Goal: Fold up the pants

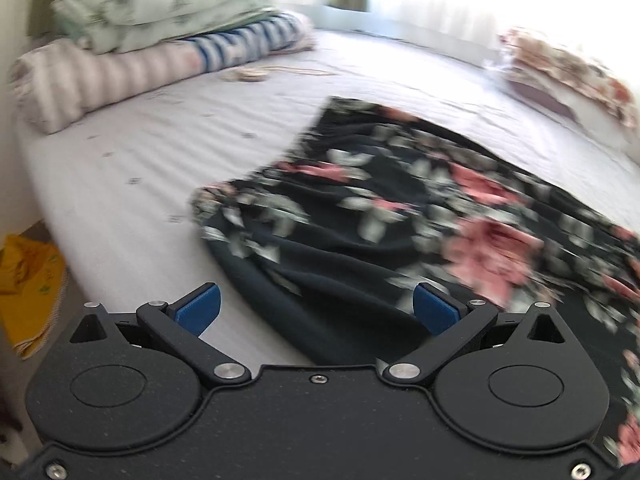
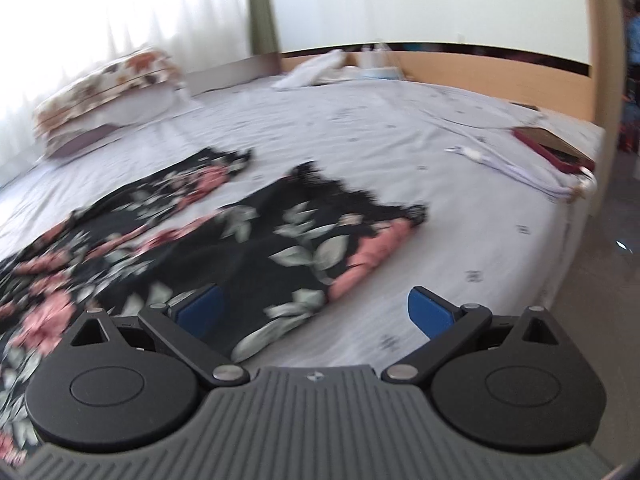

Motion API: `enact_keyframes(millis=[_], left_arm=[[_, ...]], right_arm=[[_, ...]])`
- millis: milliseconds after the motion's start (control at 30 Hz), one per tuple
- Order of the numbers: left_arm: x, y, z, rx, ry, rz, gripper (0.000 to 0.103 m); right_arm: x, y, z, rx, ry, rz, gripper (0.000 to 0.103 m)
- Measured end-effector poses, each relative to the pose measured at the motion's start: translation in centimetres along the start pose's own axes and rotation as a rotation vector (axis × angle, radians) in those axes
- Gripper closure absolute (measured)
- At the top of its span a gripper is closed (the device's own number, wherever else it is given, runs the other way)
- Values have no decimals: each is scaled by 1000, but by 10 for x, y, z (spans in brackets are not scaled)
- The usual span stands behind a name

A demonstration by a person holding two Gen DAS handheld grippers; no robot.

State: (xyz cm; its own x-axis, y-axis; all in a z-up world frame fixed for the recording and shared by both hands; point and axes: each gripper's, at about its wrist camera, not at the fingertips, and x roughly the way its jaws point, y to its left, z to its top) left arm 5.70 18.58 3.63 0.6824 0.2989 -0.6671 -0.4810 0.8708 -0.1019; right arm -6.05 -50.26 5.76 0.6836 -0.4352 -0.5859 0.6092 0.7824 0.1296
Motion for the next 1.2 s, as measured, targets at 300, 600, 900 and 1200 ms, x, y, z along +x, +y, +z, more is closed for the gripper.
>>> enact_keyframes(millis=[300,600,900,1200], left_arm=[[26,37,11,-145,-39,80,0],[43,44,3,-210,-7,59,27],[38,28,6,-142,-80,157,102],[8,25,21,-122,-156,169,102]], right_arm=[[35,-34,12,81,6,-59,0],[65,-30,14,57,30,-46,11],[75,-16,24,16,37,-62,85],[40,-28,48,-36,-25,-132,99]])
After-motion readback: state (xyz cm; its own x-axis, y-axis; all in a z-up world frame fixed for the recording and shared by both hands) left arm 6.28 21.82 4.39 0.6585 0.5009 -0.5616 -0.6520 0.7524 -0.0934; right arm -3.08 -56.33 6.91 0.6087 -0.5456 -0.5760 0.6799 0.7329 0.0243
